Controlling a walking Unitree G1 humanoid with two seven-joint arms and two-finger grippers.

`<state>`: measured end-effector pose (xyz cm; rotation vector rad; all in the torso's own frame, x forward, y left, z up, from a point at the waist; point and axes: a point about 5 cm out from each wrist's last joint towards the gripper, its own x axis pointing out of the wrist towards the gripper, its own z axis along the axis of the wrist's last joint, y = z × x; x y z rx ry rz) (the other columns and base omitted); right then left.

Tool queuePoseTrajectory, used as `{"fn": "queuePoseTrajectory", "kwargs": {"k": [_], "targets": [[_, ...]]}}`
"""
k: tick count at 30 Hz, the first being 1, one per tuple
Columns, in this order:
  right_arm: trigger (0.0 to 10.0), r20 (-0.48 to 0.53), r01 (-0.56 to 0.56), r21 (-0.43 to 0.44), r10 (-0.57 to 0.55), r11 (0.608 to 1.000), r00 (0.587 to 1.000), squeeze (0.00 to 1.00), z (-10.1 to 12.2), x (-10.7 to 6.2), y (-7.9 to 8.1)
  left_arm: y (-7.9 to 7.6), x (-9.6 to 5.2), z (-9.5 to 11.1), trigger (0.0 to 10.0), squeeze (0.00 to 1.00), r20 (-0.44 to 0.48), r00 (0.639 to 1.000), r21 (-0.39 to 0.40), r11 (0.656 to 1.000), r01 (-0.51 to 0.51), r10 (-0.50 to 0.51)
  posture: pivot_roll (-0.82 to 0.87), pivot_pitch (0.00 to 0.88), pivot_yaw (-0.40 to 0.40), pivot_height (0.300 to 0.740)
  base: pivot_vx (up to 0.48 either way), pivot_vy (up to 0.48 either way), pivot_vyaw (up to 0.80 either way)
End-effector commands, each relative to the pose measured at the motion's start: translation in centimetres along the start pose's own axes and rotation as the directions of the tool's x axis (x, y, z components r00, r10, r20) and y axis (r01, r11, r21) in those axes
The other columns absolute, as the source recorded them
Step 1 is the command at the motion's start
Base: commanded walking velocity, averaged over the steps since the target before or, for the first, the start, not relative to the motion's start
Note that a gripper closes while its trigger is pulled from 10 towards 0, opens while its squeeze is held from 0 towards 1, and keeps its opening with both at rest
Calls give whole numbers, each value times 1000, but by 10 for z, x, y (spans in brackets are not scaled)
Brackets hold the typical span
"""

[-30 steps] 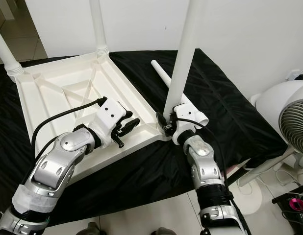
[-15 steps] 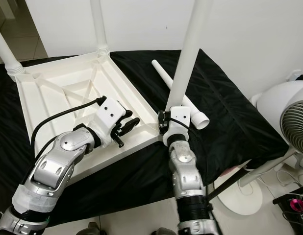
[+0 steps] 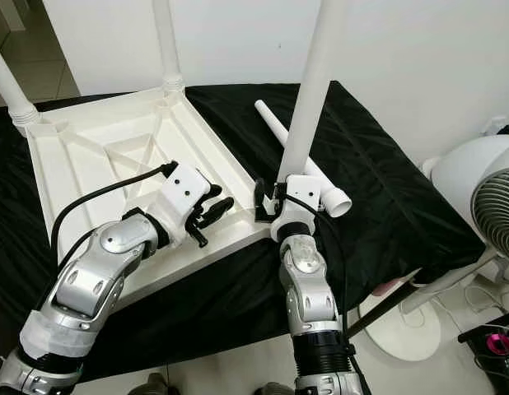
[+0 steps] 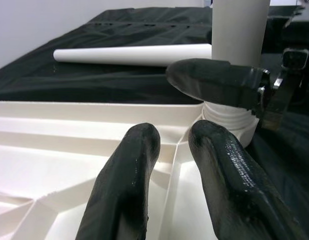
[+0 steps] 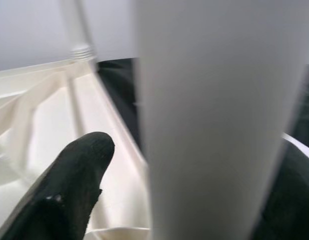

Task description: Building children table

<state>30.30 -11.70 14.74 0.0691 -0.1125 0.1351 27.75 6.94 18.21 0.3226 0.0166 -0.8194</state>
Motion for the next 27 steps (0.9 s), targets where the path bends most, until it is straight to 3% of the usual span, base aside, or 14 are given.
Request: {"fn": "queuePoseTrajectory", "kwargs": {"k": [1,2,5,12,15,27], "targets": [[10000,22,-19,8,19,1000,1000,1000,5,1,0,-2,-1,0,10000,0,-4,1000,1,1000,-14,14,-7,0,-28,740,0,0,0],[10000,16,-76,-5,77,997,997,0,4,1,-1,-2,-1,-1,10000,0,-4,1000,0,1000,-14,14,-6,0,-30,740,0,0,0],[10000,-18,-188,-25,187,982,982,0,0,3,-6,-4,-1,-2,10000,0,2,1000,-12,1000,-15,15,-4,0,-29,740,0,0,0],[10000,-53,-309,-92,305,947,951,0,-2,8,-18,-7,-4,-9,10000,0,7,1000,-18,1000,-21,21,0,0,-18,740,0,0,0],[10000,-81,-386,-149,378,910,922,0,-4,12,-25,-7,-5,-14,10000,0,17,1000,-23,1000,-10,10,1,0,1,740,0,0,0],[10000,-172,-516,-219,488,828,856,0,-16,28,-30,-10,2,-13,10000,0,65,995,13,997,78,-79,-30,0,53,740,0,0,0]]}}
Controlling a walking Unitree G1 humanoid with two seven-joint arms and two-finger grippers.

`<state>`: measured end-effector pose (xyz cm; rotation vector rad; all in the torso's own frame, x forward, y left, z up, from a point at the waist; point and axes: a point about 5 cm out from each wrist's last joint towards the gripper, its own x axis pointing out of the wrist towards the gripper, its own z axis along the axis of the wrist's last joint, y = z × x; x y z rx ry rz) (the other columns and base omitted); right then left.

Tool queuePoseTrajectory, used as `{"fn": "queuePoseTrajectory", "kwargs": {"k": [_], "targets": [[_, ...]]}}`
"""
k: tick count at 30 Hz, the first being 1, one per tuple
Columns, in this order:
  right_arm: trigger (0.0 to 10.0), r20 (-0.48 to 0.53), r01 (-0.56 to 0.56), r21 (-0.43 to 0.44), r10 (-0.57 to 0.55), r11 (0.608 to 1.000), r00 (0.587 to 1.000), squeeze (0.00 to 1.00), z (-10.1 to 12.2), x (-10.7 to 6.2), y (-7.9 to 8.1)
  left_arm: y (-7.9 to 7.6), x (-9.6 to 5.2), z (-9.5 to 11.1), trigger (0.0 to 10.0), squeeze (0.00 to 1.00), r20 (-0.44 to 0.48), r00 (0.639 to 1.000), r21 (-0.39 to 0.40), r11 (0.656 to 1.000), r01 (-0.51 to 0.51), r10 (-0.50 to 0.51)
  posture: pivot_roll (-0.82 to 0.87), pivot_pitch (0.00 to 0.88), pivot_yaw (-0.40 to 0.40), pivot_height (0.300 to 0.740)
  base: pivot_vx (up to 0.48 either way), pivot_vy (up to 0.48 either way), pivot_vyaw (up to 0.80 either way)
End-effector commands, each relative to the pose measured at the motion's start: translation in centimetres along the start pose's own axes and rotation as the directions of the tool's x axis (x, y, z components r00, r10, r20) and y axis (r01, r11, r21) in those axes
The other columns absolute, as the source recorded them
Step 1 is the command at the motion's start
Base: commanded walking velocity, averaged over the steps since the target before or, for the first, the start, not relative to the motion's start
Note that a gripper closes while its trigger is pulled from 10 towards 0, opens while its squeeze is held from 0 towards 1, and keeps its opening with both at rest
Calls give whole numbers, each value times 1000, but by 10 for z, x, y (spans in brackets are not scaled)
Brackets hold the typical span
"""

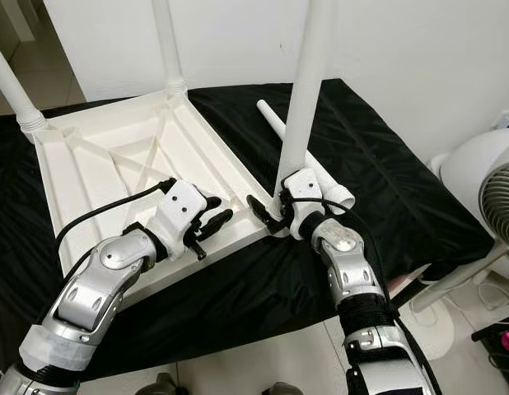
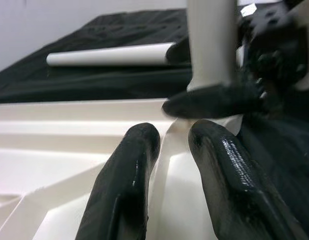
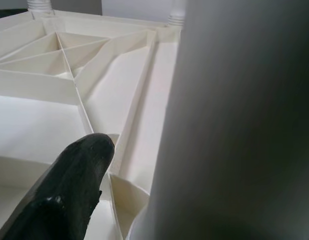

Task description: Building children table

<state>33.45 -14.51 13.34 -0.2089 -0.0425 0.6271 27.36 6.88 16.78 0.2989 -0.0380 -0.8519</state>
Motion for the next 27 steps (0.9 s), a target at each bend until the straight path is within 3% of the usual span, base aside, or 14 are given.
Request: {"fn": "queuePoseTrajectory", "kwargs": {"k": [1,2,3,4,12,13,15,16,21,23,27], "targets": [[10000,-14,-37,-22,37,999,999,0,0,4,1,-3,3,0,10000,0,6,998,9,998,59,-59,-30,0,53,740,0,0,0],[4863,-17,-40,-11,40,999,999,0,-2,5,1,-3,4,1,10000,0,9,998,9,998,58,-58,-31,0,50,740,0,0,0],[4863,-19,-42,-2,42,999,999,0,-3,5,1,-2,5,2,10000,0,11,998,8,998,57,-57,-31,0,50,740,0,0,0],[0,-19,-44,0,44,999,999,0,-4,4,1,-1,6,2,10000,0,12,998,8,998,54,-54,-32,0,48,740,0,0,0],[0,-24,-59,15,59,998,998,0,-14,0,1,-1,9,0,10000,0,20,999,1,999,45,-45,-36,0,42,740,0,0,0],[5647,-28,-48,21,49,999,998,0,-15,-1,1,-1,10,0,10000,0,21,999,-5,999,46,-46,-41,0,41,740,0,0,0],[5647,-31,-41,25,42,999,999,0,-16,-1,0,-2,10,1,10000,0,22,999,-10,999,47,-47,-41,0,41,740,0,0,0],[10000,-29,-27,36,29,999,999,0,-16,-2,0,-3,11,1,10000,0,23,999,-13,999,48,-47,-47,0,39,740,0,0,0],[10000,-36,92,124,-89,988,995,0,-21,-6,-1,-6,10,-2,10000,0,12,999,-26,999,37,-37,-56,0,27,740,0,0,0],[10000,-37,101,131,-96,986,995,0,-22,-6,-1,-6,10,-3,10000,0,10,999,-27,999,36,-36,-56,0,27,740,0,0,0],[10000,-63,236,123,-229,964,971,0,-24,-6,9,-7,7,-8,10000,0,-12,1000,-35,999,18,-19,-52,0,15,740,0,0,0]]}}
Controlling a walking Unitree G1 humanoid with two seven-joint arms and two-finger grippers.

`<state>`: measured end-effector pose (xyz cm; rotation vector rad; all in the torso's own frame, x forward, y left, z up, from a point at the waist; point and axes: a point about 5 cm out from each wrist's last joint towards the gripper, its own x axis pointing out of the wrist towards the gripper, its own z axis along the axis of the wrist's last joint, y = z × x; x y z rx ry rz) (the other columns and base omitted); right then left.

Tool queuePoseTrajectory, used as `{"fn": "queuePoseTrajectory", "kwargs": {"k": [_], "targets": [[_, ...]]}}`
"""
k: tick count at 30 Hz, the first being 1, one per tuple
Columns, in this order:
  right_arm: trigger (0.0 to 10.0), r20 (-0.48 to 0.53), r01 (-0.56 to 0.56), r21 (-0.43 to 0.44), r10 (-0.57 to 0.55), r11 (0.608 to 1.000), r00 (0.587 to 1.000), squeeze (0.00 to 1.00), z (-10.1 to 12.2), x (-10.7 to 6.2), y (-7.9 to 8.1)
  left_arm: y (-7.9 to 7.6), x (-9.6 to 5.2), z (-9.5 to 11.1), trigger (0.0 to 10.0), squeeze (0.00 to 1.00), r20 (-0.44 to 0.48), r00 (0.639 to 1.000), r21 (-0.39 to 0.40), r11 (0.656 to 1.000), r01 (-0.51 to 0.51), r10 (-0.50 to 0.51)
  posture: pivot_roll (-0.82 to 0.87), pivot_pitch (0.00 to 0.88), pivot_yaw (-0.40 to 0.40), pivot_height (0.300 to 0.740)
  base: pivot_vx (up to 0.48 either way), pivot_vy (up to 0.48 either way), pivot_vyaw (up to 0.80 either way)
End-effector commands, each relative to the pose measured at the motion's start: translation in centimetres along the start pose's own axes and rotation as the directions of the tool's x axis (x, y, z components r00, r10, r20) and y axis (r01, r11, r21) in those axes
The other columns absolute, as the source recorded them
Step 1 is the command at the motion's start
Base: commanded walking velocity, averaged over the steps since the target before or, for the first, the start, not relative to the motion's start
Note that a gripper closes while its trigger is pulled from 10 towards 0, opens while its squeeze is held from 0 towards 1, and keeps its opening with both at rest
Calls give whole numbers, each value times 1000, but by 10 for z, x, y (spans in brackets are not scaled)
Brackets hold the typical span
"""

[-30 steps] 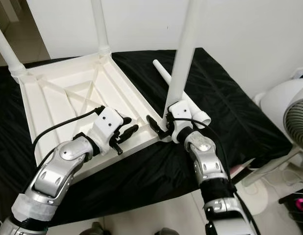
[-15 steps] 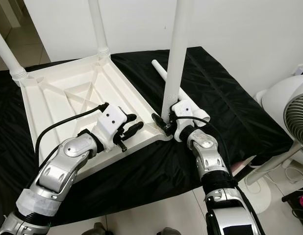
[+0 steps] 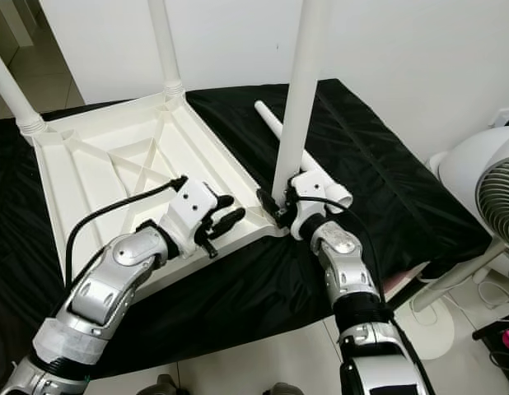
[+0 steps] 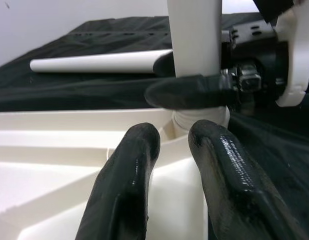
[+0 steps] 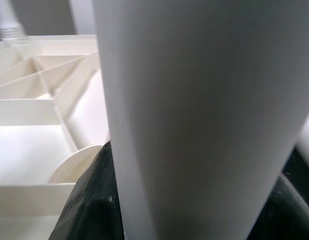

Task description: Building children table

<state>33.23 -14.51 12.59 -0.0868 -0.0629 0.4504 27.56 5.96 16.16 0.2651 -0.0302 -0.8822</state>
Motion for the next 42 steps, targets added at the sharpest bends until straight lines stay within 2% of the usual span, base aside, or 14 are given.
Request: {"fn": "queuePoseTrajectory", "kwargs": {"k": [1,4,7,9,13,20,26,27,31,33,34,35,37,42], "targets": [[10000,-85,59,11,-58,998,995,0,-17,-5,3,-1,-1,-4,10000,0,-23,1000,-2,1000,-11,11,-52,0,15,740,0,0,0],[10000,-90,122,30,-119,992,989,0,-18,-5,10,0,-3,-10,10000,0,-54,998,17,999,-27,28,-49,0,13,740,0,0,0],[10000,-92,310,97,-302,946,949,0,-17,-5,20,6,-7,-16,10000,0,-91,993,14,997,-75,76,-40,0,6,740,0,0,0],[10000,-96,354,105,-344,929,934,0,-17,-6,22,7,-7,-15,10000,0,-86,993,9,996,-84,84,-35,0,0,740,0,0,0],[10000,-122,514,147,-500,845,857,0,-17,-8,30,5,-8,-11,10000,0,-62,994,-25,995,-92,91,-26,0,-6,740,0,0,0],[10000,-126,520,94,-508,849,852,0,-14,-9,38,5,-7,-11,10000,0,-65,992,-29,994,-108,106,-21,0,-14,740,0,0,0],[10000,-121,517,121,-504,847,855,0,-14,-11,39,5,-7,-11,10000,0,-67,992,-27,993,-111,109,-22,0,-14,740,0,0,0],[10000,-108,503,131,-492,854,864,1000,-12,-12,40,6,-7,-10,10000,0,-67,991,-25,993,-115,113,-28,0,-14,740,0,0,0],[10000,-77,480,163,-474,862,877,1000,-8,-15,39,7,-5,-9,10000,0,-64,991,-22,992,-123,121,-35,0,-19,740,0,0,0],[10000,-41,432,160,-431,888,901,1000,-2,-18,37,5,-4,-5,10000,0,-48,993,-28,994,-110,108,-47,0,-20,740,0,0,0],[10000,-28,411,148,-411,900,911,263,0,-20,35,4,-4,-4,10000,0,-43,994,-29,994,-104,102,-47,0,-20,740,0,0,0],[10000,-13,390,142,-392,910,920,0,1,-22,33,3,-4,-3,10000,0,-43,994,-32,995,-99,97,-47,0,-20,740,0,0,0],[10000,-6,377,144,-380,915,925,0,3,-24,31,2,-4,-3,10000,0,-44,995,-34,995,-96,94,-52,0,-19,740,0,0,0],[10000,23,208,101,-211,973,977,0,3,-30,25,2,-4,4,10000,0,-19,998,-56,996,-64,63,-56,0,-25,740,0,0,0]]}}
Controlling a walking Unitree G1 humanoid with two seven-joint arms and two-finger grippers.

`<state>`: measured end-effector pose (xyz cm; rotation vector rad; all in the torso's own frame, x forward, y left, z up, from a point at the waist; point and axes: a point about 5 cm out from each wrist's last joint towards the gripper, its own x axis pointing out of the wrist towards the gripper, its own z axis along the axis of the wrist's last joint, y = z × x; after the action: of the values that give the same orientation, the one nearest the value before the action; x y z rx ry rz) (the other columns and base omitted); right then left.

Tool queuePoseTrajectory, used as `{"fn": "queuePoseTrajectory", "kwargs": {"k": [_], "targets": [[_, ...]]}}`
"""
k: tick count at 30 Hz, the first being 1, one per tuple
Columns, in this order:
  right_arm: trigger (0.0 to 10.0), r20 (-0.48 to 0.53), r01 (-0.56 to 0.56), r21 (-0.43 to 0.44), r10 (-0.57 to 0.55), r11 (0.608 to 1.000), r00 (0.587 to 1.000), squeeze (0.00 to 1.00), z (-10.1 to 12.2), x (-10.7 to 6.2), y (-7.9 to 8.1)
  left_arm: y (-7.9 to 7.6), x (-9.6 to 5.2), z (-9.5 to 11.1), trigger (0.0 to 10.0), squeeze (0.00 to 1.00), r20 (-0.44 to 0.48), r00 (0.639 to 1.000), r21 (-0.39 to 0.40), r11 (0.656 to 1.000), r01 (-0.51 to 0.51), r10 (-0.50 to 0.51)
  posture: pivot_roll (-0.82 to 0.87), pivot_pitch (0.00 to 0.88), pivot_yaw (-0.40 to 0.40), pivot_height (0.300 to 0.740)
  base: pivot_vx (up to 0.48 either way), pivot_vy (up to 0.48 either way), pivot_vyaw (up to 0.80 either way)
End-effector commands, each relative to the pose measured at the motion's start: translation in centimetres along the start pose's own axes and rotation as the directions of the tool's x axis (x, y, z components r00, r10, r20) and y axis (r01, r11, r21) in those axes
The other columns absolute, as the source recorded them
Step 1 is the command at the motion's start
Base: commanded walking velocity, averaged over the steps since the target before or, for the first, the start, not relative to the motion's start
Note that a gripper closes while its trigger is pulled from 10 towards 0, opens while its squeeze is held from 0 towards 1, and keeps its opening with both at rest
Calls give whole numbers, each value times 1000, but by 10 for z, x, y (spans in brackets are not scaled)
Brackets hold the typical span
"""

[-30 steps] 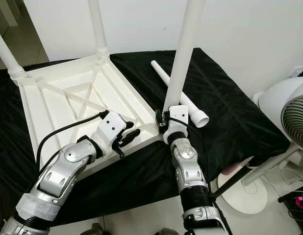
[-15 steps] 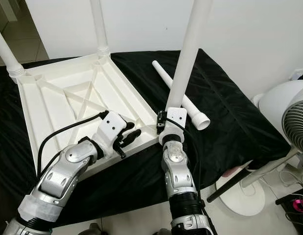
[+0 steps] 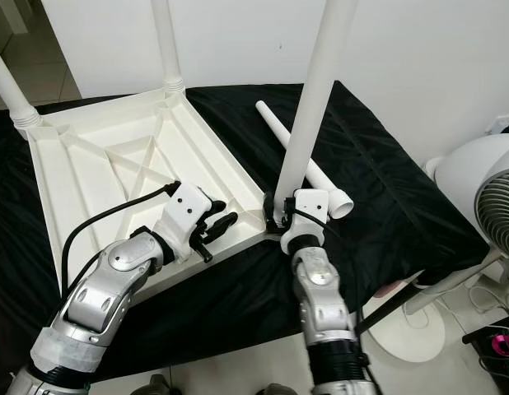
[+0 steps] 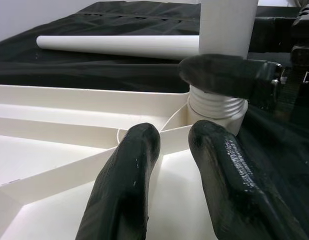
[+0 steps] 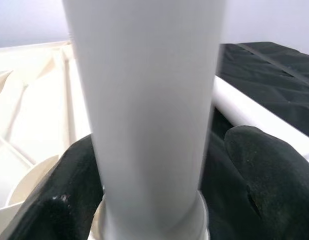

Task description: Building children table

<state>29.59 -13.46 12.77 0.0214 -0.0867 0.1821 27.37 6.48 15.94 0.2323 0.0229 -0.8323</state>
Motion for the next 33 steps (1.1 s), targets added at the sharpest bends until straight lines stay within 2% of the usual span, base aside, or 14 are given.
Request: {"fn": "queuePoseTrajectory", "kwargs": {"k": [1,4,10,16,17,18,19,20,21,23,24,27,28,33], "targets": [[10000,-4,-95,1,95,996,996,0,-3,-3,-3,0,1,9,10000,0,29,1000,-8,1000,-9,9,-56,0,-25,740,0,0,0],[10000,3,-147,-30,148,989,989,0,-2,-3,-9,0,1,12,10000,0,35,999,-23,1000,5,-4,-57,0,-26,740,0,0,0],[10000,1,-285,-70,286,956,958,0,5,1,-21,-5,-2,11,10000,0,31,998,9,999,47,-48,-52,0,-34,740,0,0,0],[10000,-22,-350,-132,350,928,937,0,8,9,-30,-6,-2,11,10000,0,32,998,20,998,55,-55,-48,0,-34,740,0,0,0],[8431,-31,-363,-141,362,921,932,0,8,12,-31,-5,-1,12,10000,0,35,998,20,998,52,-53,-47,0,-33,740,0,0,0],[7569,-47,-376,-159,373,913,927,0,7,15,-34,-5,0,13,10000,0,39,998,19,999,51,-51,-47,0,-32,740,0,0,0],[7569,-47,-376,-159,373,913,927,0,7,15,-34,-5,0,13,10000,0,39,998,19,999,51,-51,-47,0,-32,740,0,0,0],[4980,-61,-394,-167,390,904,919,0,7,20,-35,-4,1,14,10000,0,41,998,20,999,48,-49,-46,1,-23,740,0,0,0],[4314,-75,-412,-172,405,895,911,0,6,24,-35,-4,2,15,10000,0,42,998,23,999,47,-48,-43,0,-21,740,0,0,0],[4314,-84,-426,-174,418,888,905,0,6,26,-36,-3,2,15,10000,0,42,998,25,999,47,-48,-43,0,-21,740,0,0,0],[2784,-104,-457,-176,445,872,890,0,3,28,-35,-3,3,17,10000,0,43,998,30,998,47,-48,-42,0,-21,740,0,0,0],[2784,-111,-470,-174,457,865,882,0,2,29,-35,-3,4,17,10000,0,44,998,33,998,47,-49,-42,0,-21,740,0,0,0],[0,-129,-487,-162,471,858,873,0,-1,29,-33,-2,4,18,10000,0,46,998,38,998,43,-45,-36,0,-19,740,0,0,0],[0,-137,-499,-159,482,852,866,0,-4,30,-33,-1,4,19,10000,0,48,998,41,998,40,-42,-33,0,-19,740,0,0,0]]}}
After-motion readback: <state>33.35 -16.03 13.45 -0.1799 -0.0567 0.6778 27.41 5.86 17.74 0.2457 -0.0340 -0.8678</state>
